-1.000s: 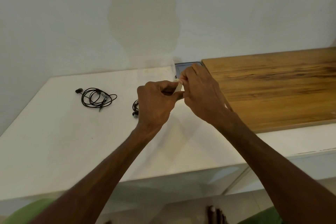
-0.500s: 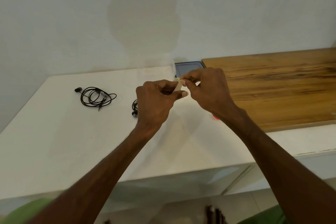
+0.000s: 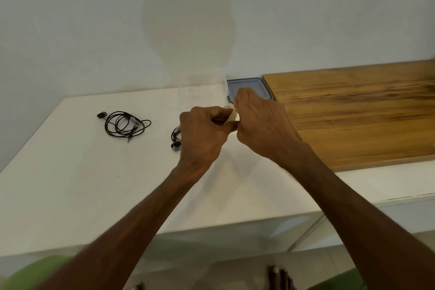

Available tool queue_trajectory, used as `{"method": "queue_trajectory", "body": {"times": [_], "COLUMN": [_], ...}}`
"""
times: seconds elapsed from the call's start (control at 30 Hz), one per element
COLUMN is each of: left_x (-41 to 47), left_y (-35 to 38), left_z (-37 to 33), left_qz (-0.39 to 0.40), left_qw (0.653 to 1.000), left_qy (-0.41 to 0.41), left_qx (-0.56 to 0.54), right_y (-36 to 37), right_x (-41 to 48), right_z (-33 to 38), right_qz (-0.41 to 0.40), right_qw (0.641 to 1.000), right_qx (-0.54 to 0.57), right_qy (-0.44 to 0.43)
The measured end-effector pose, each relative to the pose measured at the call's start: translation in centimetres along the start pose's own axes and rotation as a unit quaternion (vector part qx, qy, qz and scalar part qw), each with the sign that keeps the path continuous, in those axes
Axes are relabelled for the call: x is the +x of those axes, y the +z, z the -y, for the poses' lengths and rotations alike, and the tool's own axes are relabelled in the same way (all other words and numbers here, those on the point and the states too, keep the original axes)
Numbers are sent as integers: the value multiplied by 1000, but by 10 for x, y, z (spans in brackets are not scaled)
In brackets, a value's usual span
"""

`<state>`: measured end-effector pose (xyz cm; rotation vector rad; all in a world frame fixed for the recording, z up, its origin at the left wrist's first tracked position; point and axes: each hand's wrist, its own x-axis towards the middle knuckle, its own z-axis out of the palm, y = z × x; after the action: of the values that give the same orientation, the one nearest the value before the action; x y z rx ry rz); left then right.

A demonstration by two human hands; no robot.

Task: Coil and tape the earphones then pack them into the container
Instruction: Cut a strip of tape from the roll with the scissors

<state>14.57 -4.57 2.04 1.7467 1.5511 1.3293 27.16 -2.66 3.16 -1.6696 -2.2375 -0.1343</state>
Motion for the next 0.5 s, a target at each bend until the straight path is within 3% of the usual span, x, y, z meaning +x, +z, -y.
{"method": "queue_trajectory", "body": {"times": [0.5], "left_x": [4], "left_y": [-2], "left_z": [2], "left_qz": [-20], "left_qw": [999], "left_qy": [-20], "left_qx": [-41], "right_y": [8], "right_x": [0], "right_z": [-7], "right_qz": [-30], "right_qw": [995], "right_qx": [90], "right_qy": [13]}}
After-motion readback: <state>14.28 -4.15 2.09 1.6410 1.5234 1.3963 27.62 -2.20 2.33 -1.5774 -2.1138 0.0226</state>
